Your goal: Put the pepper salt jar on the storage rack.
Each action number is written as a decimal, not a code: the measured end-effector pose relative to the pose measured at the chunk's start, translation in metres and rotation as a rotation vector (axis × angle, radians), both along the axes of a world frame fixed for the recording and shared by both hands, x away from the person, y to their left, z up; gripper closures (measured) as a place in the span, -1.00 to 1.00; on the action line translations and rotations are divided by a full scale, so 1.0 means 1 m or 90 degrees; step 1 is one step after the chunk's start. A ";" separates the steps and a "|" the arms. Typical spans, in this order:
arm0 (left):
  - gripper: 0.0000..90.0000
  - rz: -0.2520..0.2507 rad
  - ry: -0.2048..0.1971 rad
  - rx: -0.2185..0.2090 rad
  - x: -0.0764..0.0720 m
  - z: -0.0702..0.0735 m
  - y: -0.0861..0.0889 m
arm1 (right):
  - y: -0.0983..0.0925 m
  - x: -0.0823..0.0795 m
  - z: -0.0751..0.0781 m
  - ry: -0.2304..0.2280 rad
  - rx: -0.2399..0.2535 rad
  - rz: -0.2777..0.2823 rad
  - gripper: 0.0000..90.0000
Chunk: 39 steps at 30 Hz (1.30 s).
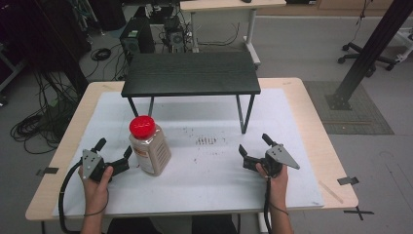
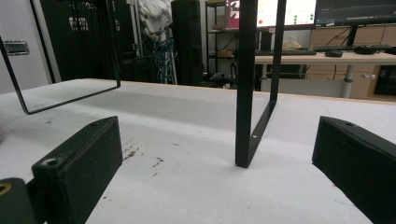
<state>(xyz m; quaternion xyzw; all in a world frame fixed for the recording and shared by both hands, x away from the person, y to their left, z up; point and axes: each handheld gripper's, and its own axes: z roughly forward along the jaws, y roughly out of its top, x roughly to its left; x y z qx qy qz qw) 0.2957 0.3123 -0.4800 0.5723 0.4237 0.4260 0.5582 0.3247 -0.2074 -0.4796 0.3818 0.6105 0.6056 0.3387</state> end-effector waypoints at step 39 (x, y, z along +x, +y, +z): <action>-1.00 0.000 -0.010 -0.037 -0.044 -0.001 0.002 | 0.000 -0.001 0.000 -0.004 -0.001 -0.003 -0.97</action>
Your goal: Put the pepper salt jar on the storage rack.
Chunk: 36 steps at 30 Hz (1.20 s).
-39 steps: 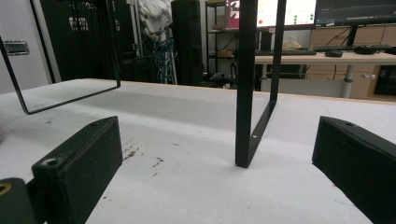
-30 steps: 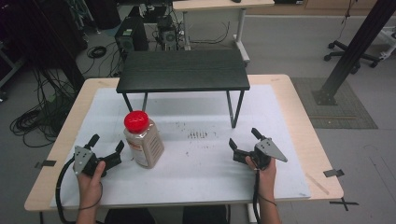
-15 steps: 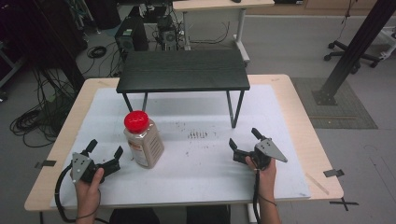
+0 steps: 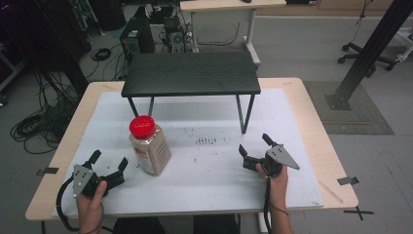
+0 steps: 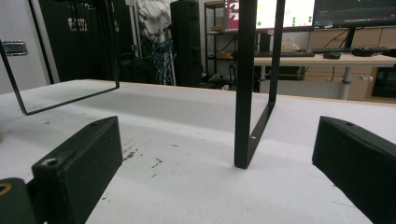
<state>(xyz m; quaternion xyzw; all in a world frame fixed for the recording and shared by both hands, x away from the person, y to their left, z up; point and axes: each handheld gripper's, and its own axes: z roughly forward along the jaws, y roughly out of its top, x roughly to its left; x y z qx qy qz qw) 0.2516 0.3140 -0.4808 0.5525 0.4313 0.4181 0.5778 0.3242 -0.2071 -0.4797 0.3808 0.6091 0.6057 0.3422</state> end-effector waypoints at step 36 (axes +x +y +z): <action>-1.00 -0.062 -0.008 -0.037 -0.030 0.014 -0.009 | 0.000 0.001 0.000 0.006 -0.004 0.011 -0.97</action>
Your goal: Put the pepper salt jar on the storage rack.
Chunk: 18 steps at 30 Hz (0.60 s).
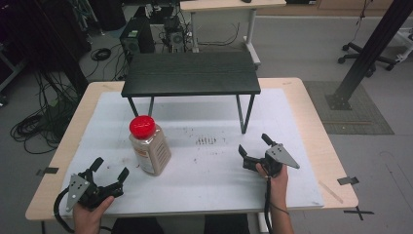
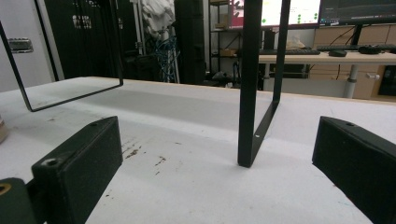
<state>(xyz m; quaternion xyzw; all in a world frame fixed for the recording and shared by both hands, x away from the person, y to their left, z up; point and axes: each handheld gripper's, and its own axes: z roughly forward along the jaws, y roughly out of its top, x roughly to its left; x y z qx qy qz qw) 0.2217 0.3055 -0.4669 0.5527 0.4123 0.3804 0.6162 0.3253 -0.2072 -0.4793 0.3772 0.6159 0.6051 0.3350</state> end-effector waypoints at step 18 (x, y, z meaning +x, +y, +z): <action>-1.00 -0.041 -0.001 -0.005 -0.019 0.043 -0.024 | 0.000 0.000 0.000 -0.005 0.000 0.001 -0.97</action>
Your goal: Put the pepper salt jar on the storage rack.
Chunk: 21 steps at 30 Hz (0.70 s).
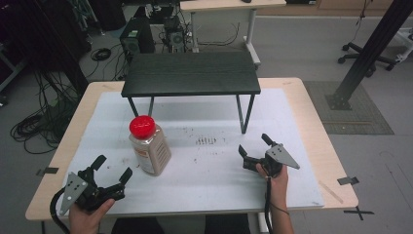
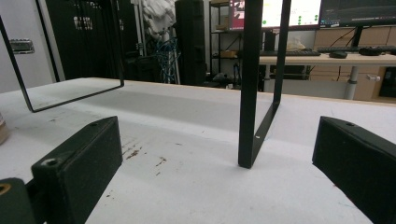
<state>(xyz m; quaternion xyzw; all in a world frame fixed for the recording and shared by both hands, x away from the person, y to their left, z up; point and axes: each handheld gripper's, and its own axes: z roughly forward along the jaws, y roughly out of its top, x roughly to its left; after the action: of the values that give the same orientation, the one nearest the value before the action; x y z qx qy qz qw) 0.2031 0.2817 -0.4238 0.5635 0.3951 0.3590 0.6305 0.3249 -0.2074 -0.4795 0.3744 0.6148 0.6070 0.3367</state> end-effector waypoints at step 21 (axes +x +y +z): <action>-1.00 -0.020 0.010 0.019 -0.001 0.009 -0.022 | 0.000 0.000 0.000 -0.002 0.001 0.000 -0.97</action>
<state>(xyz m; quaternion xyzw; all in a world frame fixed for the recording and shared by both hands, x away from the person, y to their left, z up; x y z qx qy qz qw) 0.2021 0.2600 -0.4146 0.5817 0.3858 0.3503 0.6246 0.3248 -0.2075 -0.4796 0.3737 0.6140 0.6079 0.3374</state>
